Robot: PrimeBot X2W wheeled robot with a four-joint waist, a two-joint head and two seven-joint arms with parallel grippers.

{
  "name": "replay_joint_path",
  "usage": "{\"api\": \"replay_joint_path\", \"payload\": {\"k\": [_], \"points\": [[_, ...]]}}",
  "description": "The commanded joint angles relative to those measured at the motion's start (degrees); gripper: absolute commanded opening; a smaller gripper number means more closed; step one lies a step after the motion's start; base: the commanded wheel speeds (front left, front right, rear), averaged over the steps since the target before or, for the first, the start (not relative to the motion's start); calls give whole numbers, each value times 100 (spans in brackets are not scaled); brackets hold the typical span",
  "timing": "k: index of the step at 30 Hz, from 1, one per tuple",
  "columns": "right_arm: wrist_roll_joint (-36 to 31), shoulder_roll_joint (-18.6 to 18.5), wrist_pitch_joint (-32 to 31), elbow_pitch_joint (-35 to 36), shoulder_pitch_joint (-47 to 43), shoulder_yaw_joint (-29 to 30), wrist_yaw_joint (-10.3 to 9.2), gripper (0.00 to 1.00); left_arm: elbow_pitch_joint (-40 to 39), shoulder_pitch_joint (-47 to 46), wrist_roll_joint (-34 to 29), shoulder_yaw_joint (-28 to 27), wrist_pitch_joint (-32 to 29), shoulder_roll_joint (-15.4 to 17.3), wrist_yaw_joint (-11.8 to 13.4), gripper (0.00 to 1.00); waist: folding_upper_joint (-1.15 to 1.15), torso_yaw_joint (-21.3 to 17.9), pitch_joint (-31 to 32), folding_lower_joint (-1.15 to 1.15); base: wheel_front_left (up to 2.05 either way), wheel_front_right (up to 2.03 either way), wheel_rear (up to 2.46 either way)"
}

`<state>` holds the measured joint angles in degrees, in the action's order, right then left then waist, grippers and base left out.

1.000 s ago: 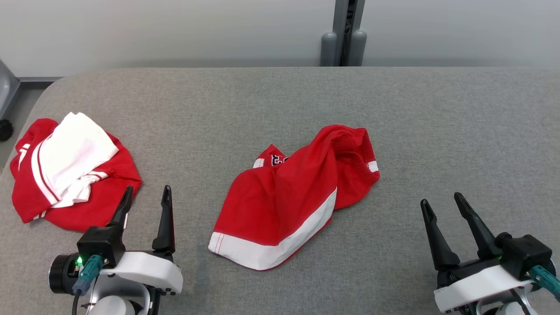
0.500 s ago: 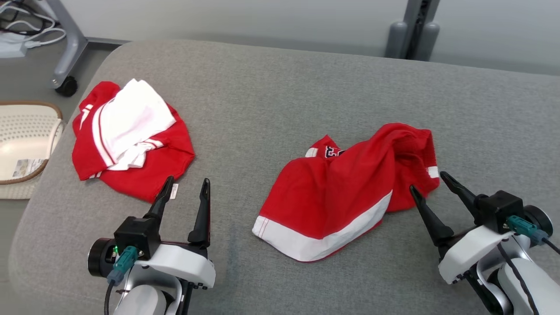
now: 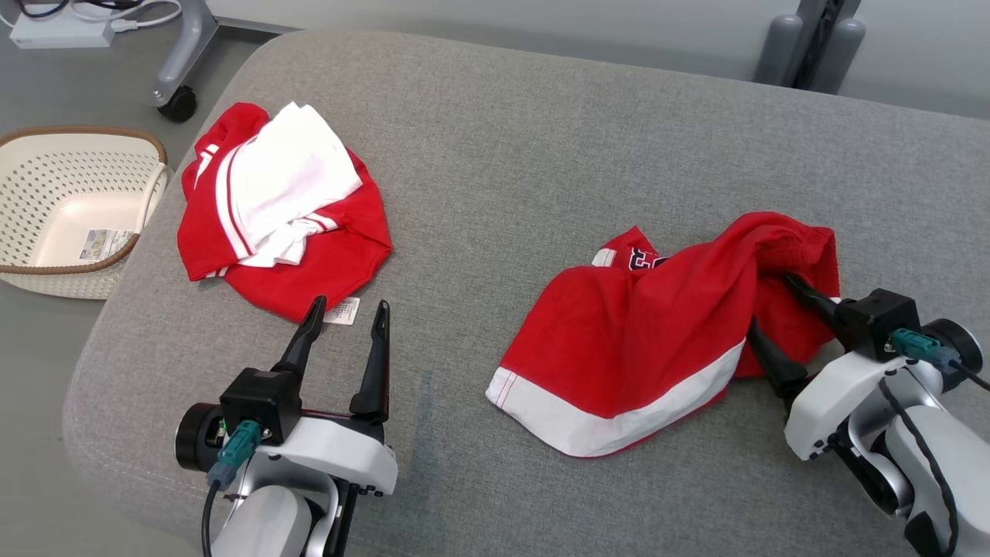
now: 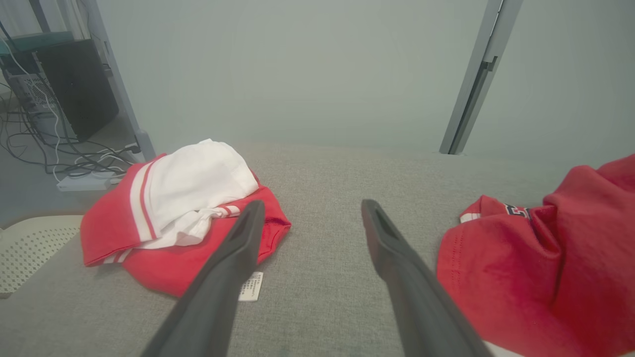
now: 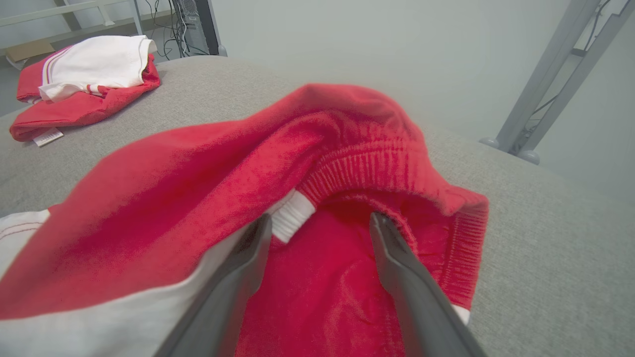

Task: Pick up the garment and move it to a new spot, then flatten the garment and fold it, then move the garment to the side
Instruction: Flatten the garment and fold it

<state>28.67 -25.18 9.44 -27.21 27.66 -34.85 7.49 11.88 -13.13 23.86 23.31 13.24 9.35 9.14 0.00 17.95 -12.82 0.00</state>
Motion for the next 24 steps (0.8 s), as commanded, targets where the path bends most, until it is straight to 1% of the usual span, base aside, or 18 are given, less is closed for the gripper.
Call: {"api": "replay_joint_path", "payload": {"k": [1,4,8,10,11,12,13,14,15,16,21,24], "points": [[61,-61,75,-88,105,-11,2,100,25,-81,12,2,43,-10,-18,100,0,28,-20,0,0,0,0],[96,-120,141,-216,204,-100,2,100,62,-128,17,14,74,-33,-43,100,0,54,-52,0,0,0,0],[156,-156,161,-293,354,-365,2,100,116,-162,23,7,94,-66,-53,100,0,72,-85,0,0,0,0],[212,-149,180,-324,435,-483,2,94,142,-181,24,6,114,-81,-57,100,0,81,-100,0,0,0,0],[246,-143,176,-330,469,-575,2,68,153,-184,24,9,123,-89,-67,100,0,87,-105,0,0,0,0],[274,-155,174,-350,509,-624,2,49,166,-185,23,10,129,-95,-74,100,0,92,-113,0,0,0,0],[311,-164,180,-371,552,-689,1,47,179,-186,21,10,137,-101,-79,100,0,98,-121,0,0,0,0],[352,-166,161,-364,577,-796,2,40,193,-189,24,8,136,-109,-86,100,0,104,-122,0,0,0,0],[396,-181,166,-377,608,-851,2,23,206,-193,25,2,142,-111,-86,100,0,105,-124,0,0,0,0],[455,-194,178,-383,636,-912,2,0,216,-195,26,-2,149,-118,-82,100,0,106,-128,0,0,0,0],[686,-256,145,-354,698,-1139,2,0,246,-201,24,-16,164,-136,-89,100,0,86,-132,0,0,0,0],[877,-367,171,-216,689,-1238,2,0,250,-199,21,-46,168,-137,-79,100,0,15,-129,0,0,0,0]]}}
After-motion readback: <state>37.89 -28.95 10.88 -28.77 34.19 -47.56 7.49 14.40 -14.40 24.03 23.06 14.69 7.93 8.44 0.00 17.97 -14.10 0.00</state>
